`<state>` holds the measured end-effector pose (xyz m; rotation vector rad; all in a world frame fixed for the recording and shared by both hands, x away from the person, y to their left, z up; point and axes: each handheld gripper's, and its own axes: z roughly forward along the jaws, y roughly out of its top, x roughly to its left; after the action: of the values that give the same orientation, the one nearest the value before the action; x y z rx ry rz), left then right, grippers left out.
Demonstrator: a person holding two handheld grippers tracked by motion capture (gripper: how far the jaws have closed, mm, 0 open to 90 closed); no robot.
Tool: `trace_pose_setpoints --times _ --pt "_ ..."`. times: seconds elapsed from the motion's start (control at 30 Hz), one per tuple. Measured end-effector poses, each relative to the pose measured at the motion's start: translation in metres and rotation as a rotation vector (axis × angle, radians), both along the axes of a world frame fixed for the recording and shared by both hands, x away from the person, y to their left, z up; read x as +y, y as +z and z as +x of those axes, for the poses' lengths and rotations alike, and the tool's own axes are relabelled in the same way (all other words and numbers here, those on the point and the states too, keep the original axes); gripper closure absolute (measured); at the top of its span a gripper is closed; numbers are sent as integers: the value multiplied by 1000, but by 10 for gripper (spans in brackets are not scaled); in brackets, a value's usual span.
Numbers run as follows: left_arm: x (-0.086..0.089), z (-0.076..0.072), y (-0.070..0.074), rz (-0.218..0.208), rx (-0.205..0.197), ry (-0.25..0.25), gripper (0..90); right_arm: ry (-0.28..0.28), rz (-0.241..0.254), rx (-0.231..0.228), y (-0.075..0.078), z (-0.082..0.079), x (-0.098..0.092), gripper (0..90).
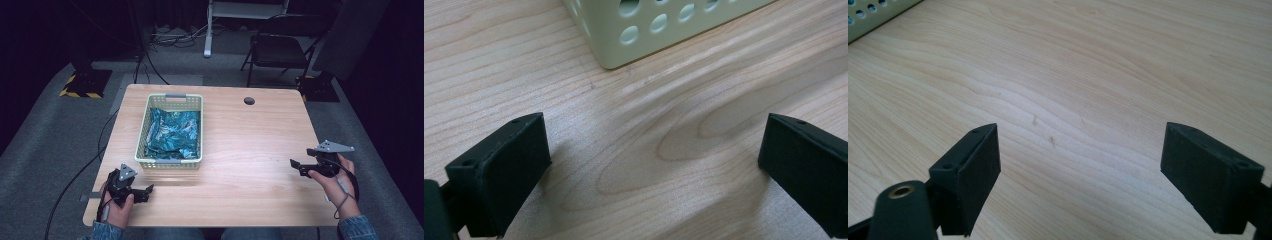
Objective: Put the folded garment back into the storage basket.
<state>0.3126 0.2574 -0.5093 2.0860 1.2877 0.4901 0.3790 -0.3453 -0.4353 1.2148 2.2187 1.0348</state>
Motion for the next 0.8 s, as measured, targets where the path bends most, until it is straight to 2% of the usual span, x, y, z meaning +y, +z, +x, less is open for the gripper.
trace_pose_setpoints --times 0.33,0.8 --pt "0 0 0 0 0 0 2 -9 -15 34 -16 -7 -5 160" --pt "0 0 0 0 0 0 2 -8 -22 59 -35 -13 -8 144"
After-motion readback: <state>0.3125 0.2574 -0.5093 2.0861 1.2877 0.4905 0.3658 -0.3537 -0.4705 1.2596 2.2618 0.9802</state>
